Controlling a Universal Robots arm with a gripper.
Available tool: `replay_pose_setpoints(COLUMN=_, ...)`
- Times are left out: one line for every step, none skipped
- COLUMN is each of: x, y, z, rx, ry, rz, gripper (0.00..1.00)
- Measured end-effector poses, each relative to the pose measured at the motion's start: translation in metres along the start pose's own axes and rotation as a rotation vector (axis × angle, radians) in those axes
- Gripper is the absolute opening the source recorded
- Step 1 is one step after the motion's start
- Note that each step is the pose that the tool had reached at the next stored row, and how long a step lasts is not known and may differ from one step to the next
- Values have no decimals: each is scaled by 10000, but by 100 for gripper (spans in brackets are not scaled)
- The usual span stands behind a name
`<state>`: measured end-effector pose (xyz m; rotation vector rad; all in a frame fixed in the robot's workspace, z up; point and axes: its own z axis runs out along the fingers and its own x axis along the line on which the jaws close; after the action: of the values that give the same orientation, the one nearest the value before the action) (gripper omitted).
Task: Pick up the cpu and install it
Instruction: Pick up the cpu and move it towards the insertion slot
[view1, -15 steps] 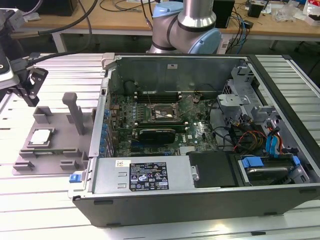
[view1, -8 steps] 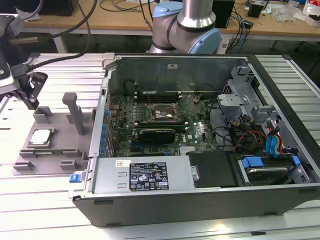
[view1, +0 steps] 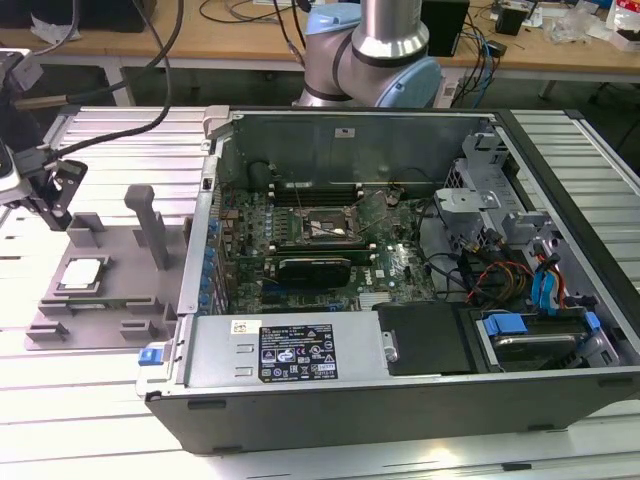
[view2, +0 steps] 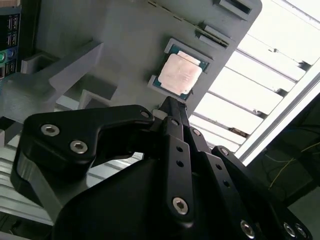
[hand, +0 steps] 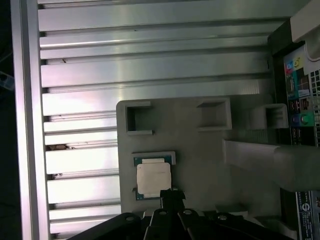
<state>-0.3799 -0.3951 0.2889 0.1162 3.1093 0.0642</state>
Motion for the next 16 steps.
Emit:
replay_pose_setpoints(x=4, y=-1, z=14, rx=0, ry=-1, rz=0, gripper=11)
replay_pose_setpoints(x=8, y=-3, z=28, rx=0, ry=0, rz=1, gripper=11)
replay_pose_setpoints(x=15, y=-8, z=64, rx=0, ry=-1, rz=0, gripper=11)
replay_pose_setpoints(x=20, y=-14, z=95, rx=0, ry=0, rz=2, gripper=11)
replay_pose_setpoints(x=23, y=-20, z=116, rx=0, ry=0, rz=1, gripper=11)
replay_pose_setpoints(x=26, y=-28, z=135, rx=0, ry=0, rz=0, gripper=11)
replay_pose_setpoints(x=29, y=-33, z=151, rx=0, ry=0, rz=0, gripper=11)
replay_pose_setpoints(x=31, y=-38, z=167, rx=-1, ry=-1, rz=1, gripper=11)
replay_pose_setpoints(x=37, y=-48, z=209, rx=-1, ry=0, rz=0, gripper=11)
replay_pose_setpoints(x=43, y=-57, z=244, rx=0, ry=-1, rz=1, gripper=11)
replay_pose_setpoints(x=50, y=-67, z=279, rx=-1, ry=-1, rz=0, gripper=11)
replay_pose_setpoints(x=56, y=-79, z=321, rx=-1, ry=-1, rz=0, gripper=11)
replay_pose_setpoints(x=61, y=-89, z=355, rx=-1, ry=0, rz=1, gripper=11)
replay_pose_setpoints(x=64, y=-99, z=380, rx=0, ry=0, rz=0, gripper=11)
replay_pose_setpoints(x=68, y=-110, z=411, rx=0, ry=0, rz=0, gripper=11)
replay_pose_setpoints(x=70, y=-120, z=436, rx=-1, ry=-1, rz=-1, gripper=11)
